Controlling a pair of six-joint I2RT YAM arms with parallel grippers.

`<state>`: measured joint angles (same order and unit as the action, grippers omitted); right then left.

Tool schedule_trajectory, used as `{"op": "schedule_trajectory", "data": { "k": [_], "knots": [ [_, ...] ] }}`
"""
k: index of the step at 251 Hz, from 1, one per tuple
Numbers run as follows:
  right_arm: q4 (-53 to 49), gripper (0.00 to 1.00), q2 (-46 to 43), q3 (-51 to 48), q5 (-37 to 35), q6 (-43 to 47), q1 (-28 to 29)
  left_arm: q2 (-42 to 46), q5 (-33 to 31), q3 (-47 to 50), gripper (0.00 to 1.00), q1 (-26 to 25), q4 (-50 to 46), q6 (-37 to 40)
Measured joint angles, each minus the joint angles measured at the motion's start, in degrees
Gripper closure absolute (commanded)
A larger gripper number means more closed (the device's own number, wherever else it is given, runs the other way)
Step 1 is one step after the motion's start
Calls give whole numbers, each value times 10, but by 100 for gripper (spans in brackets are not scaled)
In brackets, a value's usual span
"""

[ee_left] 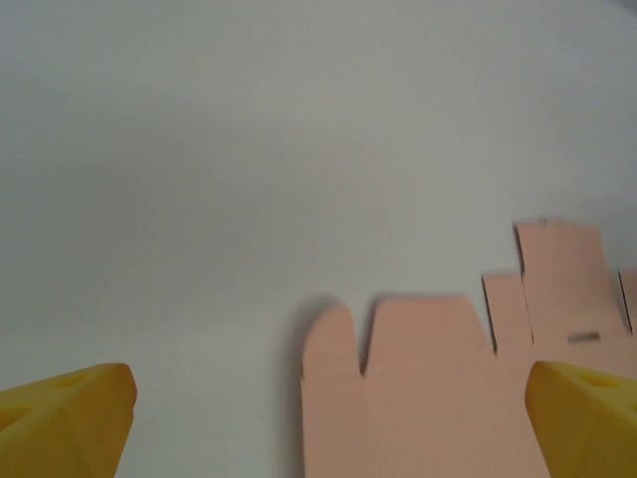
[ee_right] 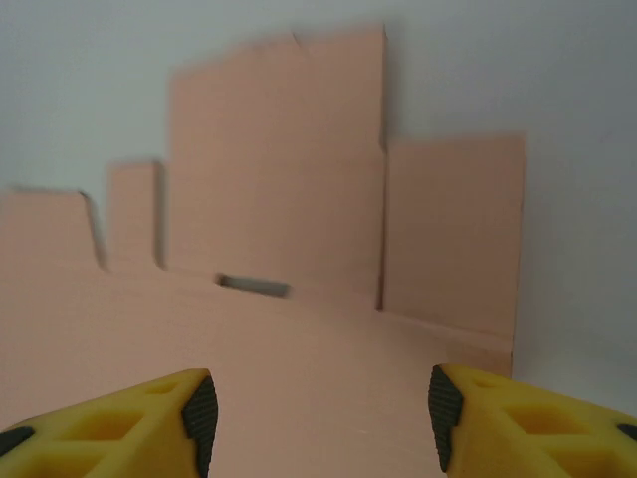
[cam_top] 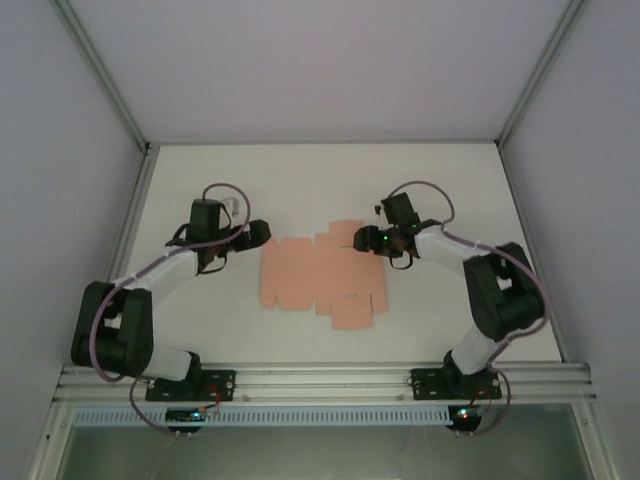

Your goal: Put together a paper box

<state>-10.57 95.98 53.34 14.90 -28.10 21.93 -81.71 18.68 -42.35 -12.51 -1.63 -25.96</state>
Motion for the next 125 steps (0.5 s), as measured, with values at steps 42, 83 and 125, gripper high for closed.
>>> {"op": "schedule_trajectory", "data": {
  "k": [42, 83, 125],
  "knots": [
    [18, 42, 31, -3, 30, -24, -11, -39, 62, 1, 1, 0, -13, -8],
    [62, 42, 32, -25, 47, -41, -20, -69, 137, 8, 15, 0, 0, -26],
    [96, 42, 37, -32, 56, -52, -20, -97, 224, 36, 40, -4, 73, -75]
  ]
}}
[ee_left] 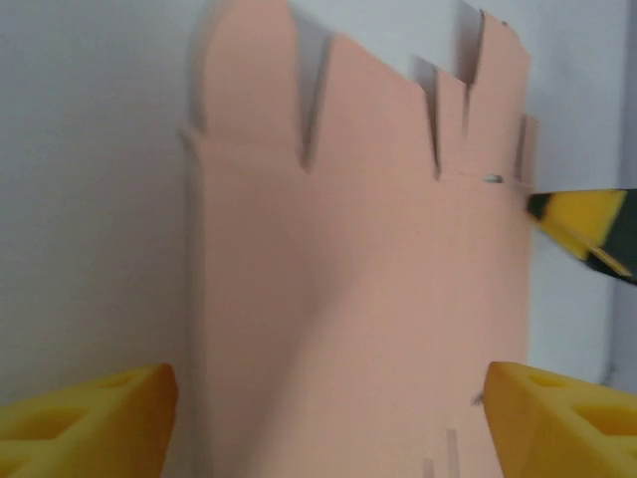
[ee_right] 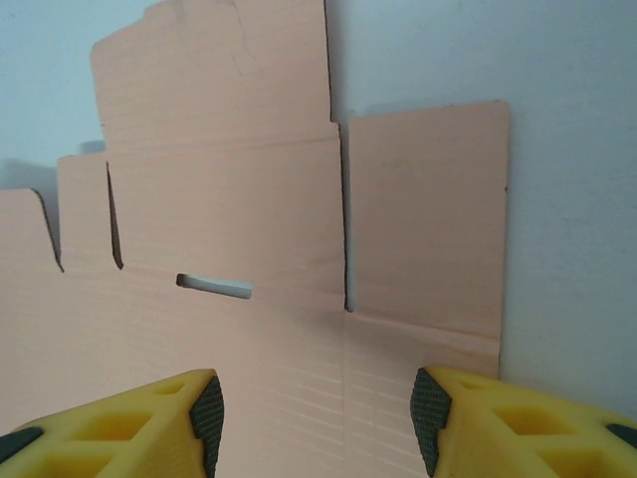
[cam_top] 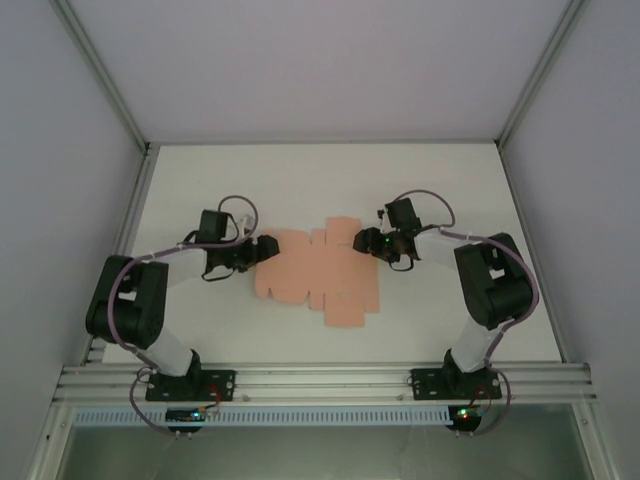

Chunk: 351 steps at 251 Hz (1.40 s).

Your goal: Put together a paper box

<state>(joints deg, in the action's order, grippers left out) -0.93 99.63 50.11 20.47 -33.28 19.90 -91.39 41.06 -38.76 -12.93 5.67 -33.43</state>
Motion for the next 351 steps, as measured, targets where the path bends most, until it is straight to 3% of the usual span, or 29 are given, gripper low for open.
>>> {"op": "schedule_trajectory", "data": {
  "k": [28, 51, 107, 139, 155, 211, 303, 351],
  "knots": [
    [20, 41, 1, -7, 5, -4, 0, -3, 30, 15, 68, -3, 33, -22],
    [33, 40, 1, -10, 12, -3, 0, -2, 47, 22, 100, -3, 59, -37],
    [9, 21, -12, 5, 30, 33, -1, 47, 49, 24, 100, -6, 66, -42],
    [-49, 6, -69, 23, 29, 61, -22, 119, 36, 23, 100, 0, 76, -47],
    [-61, 5, -110, 30, 40, 70, -42, 158, 30, 21, 100, 6, 91, -53],
    [-38, 15, -227, 32, 141, 76, -107, 271, 13, 15, 100, 28, 158, -110],
    [3, 44, -235, 32, 239, 57, -86, 301, 16, 16, 100, 29, 223, -194],
    [20, 51, -230, 35, 264, 54, -71, 302, 23, 25, 100, 31, 256, -216]
  ]
}}
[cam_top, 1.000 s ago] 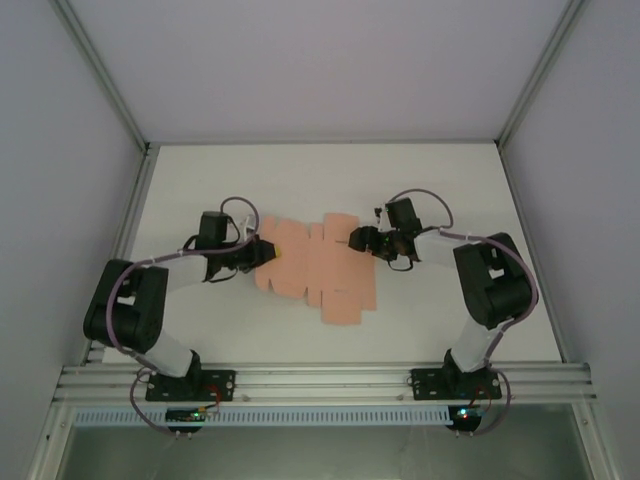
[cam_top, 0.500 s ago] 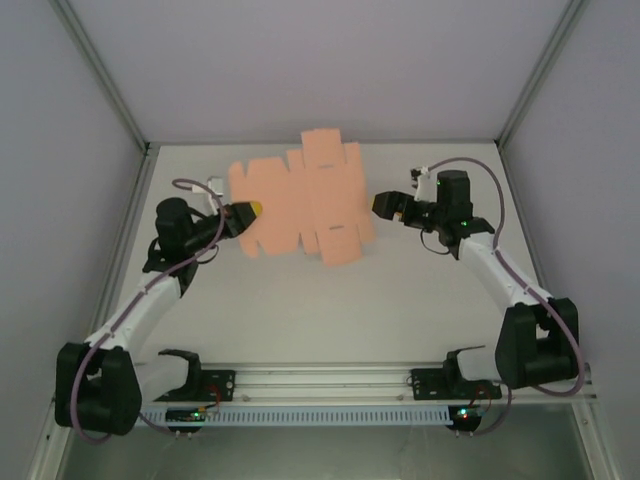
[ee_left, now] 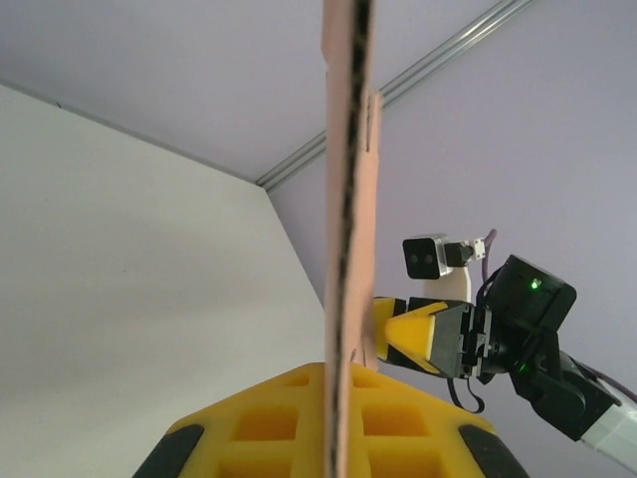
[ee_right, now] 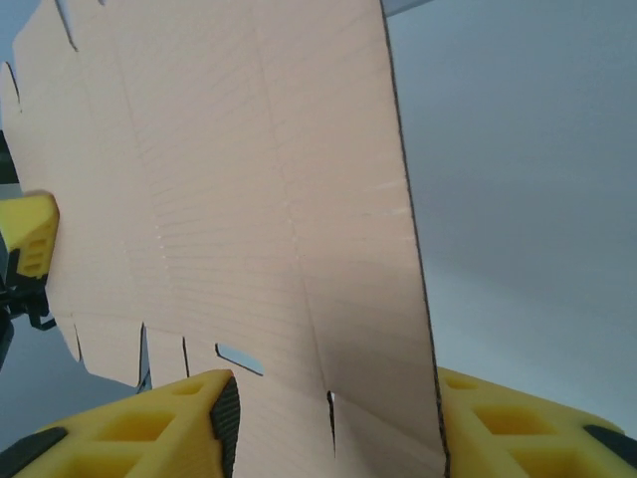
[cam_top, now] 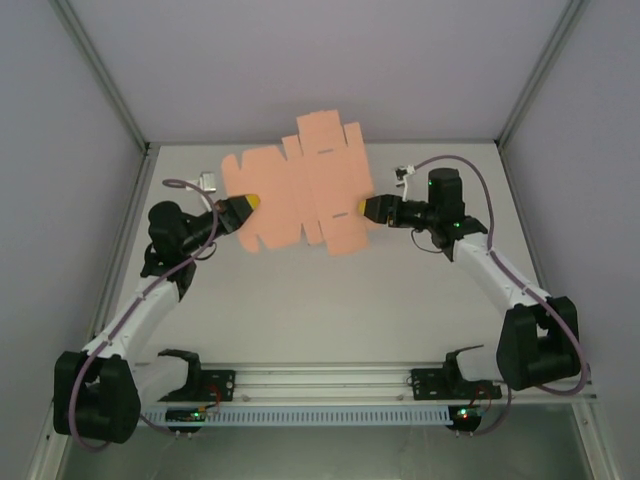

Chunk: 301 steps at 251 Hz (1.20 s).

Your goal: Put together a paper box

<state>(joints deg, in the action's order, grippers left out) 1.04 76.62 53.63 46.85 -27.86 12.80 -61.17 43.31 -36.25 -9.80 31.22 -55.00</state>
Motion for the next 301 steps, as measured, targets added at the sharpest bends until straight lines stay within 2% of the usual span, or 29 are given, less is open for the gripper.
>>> {"op": "schedule_trajectory", "data": {
  "k": [45, 70, 82, 103, 128, 141, 146, 151, 156, 165, 168, 186, 216, 245, 269, 301],
  "knots": [
    [10, 51, 2, 8, 21, -2, -5, 7, 8, 4, 100, 1, 9, -6],
    [16, 58, 4, 21, 31, -3, -11, 22, 9, 12, 100, 1, 9, -6],
    [20, 69, 4, 27, 34, -5, -14, 28, 9, 13, 100, 1, 8, -6],
    [25, 80, 4, 35, 37, -6, -18, 36, 9, 16, 100, 1, 7, -6],
    [23, 100, 4, 40, 43, -3, -18, 43, 4, 22, 100, 1, 5, -6],
    [18, 100, 4, 41, 41, 0, -16, 46, -1, 24, 100, 1, 0, -6],
    [14, 100, 4, 42, 40, 5, -16, 47, -1, 25, 92, 1, -3, -6],
    [8, 100, 4, 43, 39, 8, -15, 48, -3, 25, 76, 1, -7, -5],
    [2, 100, 4, 45, 35, 12, -14, 50, -5, 26, 54, 1, -12, 0],
    [-10, 100, 4, 48, 28, 23, -12, 53, -12, 25, 6, 0, -30, 7],
    [-15, 100, 4, 50, 24, 26, -12, 55, -14, 25, 0, 0, -37, 8],
    [-41, 100, 4, 53, 3, 46, -10, 66, -56, 15, 0, 0, -115, 35],
    [-79, 100, 11, 53, -17, 72, -10, 71, -181, -24, 1, 0, -293, 83],
    [-106, 100, 42, 52, -33, 107, -10, 71, -270, -33, 1, 1, -408, 111],
    [-132, 100, 84, 52, -50, 151, -10, 71, -311, -32, 0, 1, -468, 126],
    [-203, 100, 154, 74, -118, 272, 2, 67, -323, -32, 0, 1, -485, 142]
  ]
}}
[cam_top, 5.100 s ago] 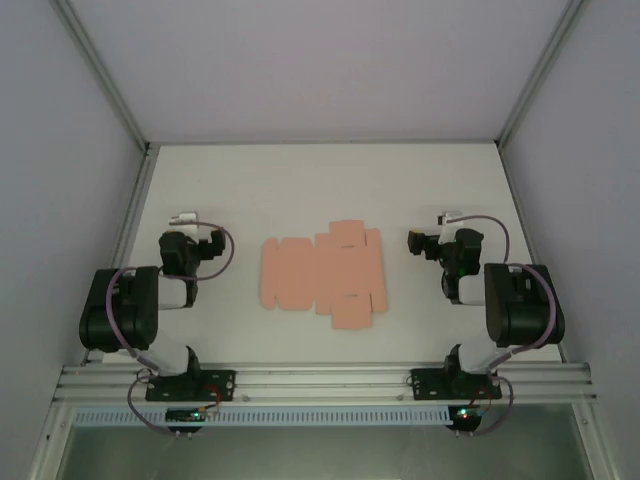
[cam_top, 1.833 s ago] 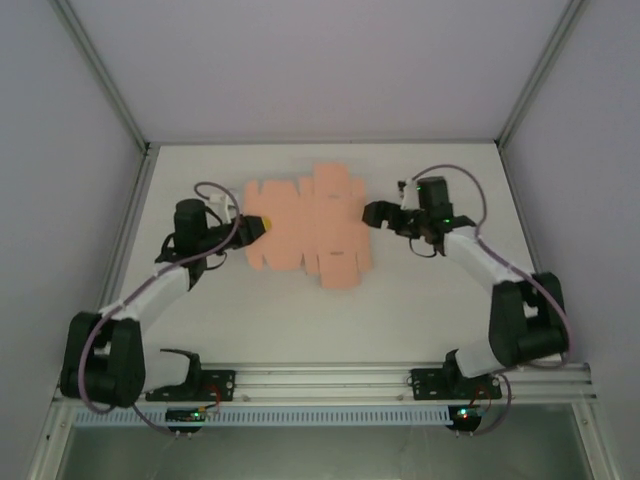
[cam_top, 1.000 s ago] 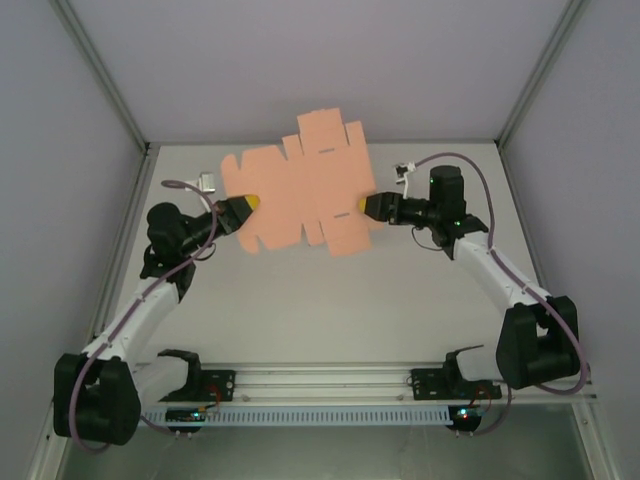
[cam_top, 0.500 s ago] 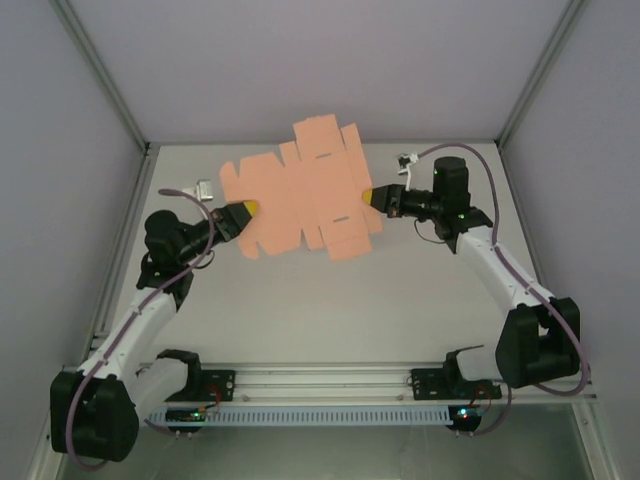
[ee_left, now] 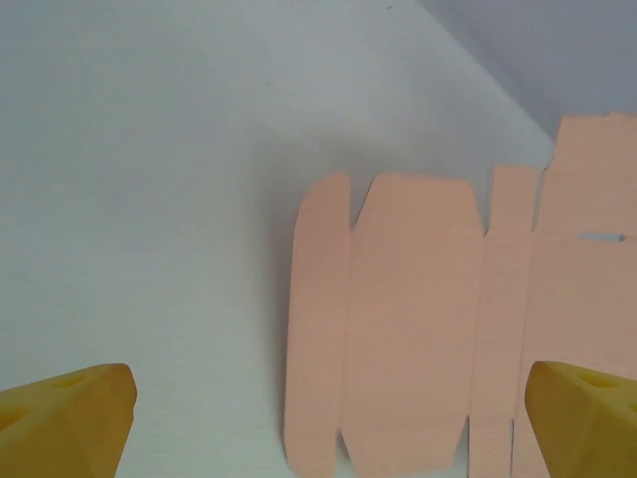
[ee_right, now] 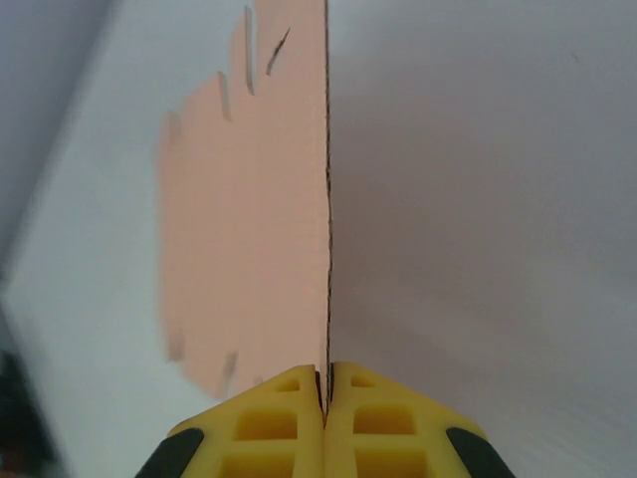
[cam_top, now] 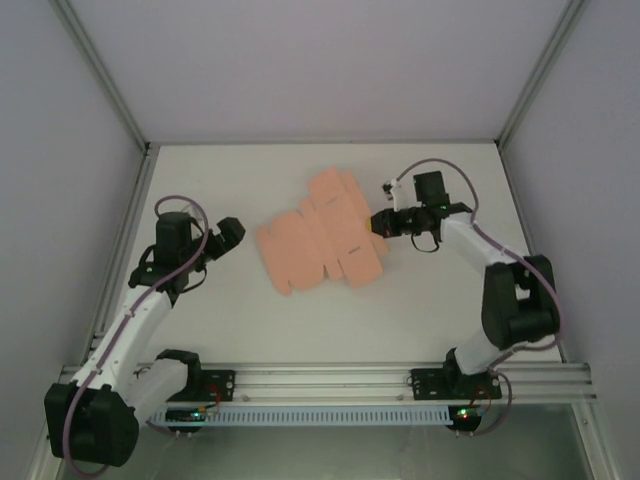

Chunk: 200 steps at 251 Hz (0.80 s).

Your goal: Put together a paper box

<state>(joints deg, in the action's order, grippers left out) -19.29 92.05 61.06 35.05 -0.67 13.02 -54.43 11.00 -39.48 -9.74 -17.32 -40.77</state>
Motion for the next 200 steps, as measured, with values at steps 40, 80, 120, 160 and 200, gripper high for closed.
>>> {"op": "schedule_trajectory", "data": {
  "k": [40, 80, 120, 160, 200],
  "knots": [
    [-46, 100, 61, 46, -137, 172, 53, -36, 33, 0, 0, 0, 20, 17],
    [-38, 100, 73, 52, -259, 318, 129, -103, 67, -21, 0, -4, 39, 33],
    [51, 100, 69, 35, -349, 436, 195, -184, 92, -92, 0, -17, 51, 54],
    [133, 100, 49, -9, -399, 527, 244, -267, 124, -162, 0, -35, 73, 72],
    [173, 100, 38, -17, -424, 567, 272, -338, 158, -219, 11, -53, 70, 87]
  ]
}}
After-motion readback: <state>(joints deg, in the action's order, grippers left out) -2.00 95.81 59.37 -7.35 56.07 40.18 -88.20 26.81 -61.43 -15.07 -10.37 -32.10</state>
